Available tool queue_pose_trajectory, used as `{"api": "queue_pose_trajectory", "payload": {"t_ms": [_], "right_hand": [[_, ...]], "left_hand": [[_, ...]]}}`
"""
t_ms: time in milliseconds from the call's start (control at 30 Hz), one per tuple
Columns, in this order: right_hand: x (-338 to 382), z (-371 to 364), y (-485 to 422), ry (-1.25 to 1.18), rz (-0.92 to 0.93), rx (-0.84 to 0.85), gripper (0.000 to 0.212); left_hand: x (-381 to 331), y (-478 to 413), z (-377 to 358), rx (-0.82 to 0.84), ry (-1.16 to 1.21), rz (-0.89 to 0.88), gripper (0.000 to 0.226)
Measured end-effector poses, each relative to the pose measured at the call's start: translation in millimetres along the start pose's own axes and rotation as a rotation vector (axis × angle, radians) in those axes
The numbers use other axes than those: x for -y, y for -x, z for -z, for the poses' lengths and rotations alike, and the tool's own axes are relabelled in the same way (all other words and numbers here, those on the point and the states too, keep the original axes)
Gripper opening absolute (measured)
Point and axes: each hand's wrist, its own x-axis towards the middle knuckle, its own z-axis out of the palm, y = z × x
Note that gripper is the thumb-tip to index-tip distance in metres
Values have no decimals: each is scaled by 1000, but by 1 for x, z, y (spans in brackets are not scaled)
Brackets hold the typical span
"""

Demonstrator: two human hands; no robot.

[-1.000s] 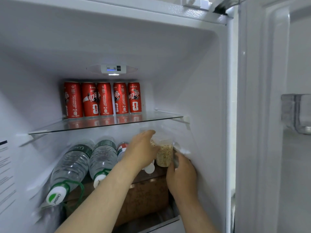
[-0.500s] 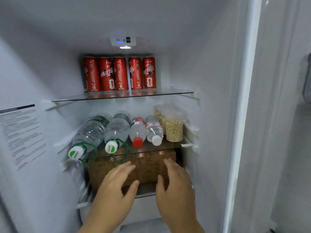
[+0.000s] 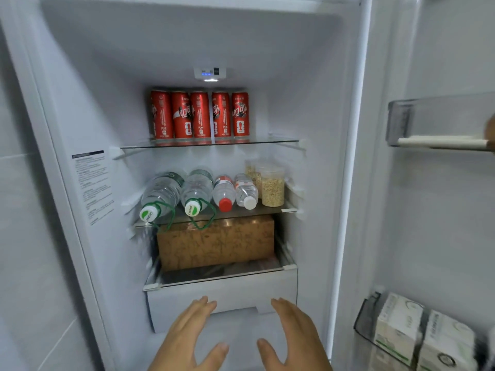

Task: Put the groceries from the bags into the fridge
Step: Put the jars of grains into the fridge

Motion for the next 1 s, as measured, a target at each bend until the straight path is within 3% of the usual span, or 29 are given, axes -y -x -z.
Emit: {"api": "queue_pose_trajectory", "payload": {"t_ms": [67,133,167,267,400,533,633,833,1000], "right_hand": [[-4,4,17,14,-55,22,77],[-8,7,41,11,-81,43,63],[-10,10,54,4,-102,34,60],[-17,19,100,110,-108,23,67],[-25,44,170,300,-179,104,70],[-30,88,229,284,-296,35,71],[-33,127,270,311,-343,-93,75],[-38,206,355,371,-425,-202,52],[-40,276,447,451,-517,-235,57]], "left_hand": [[-6,10,-6,23,38,-5,74],[-10,25,-18,60,31,-8,70],[-12,33,-25,77,25,4,77],[-18,59,-46,143,-9,6,95],[-32,93,-74,261,-41,-46,93],[-60,119,-105,371,-1,-109,97],[-100,130,-126,428,5,-218,82],[-200,165,-163,519,55,-341,73],[-295,217,-206,624,94,-495,73]]}}
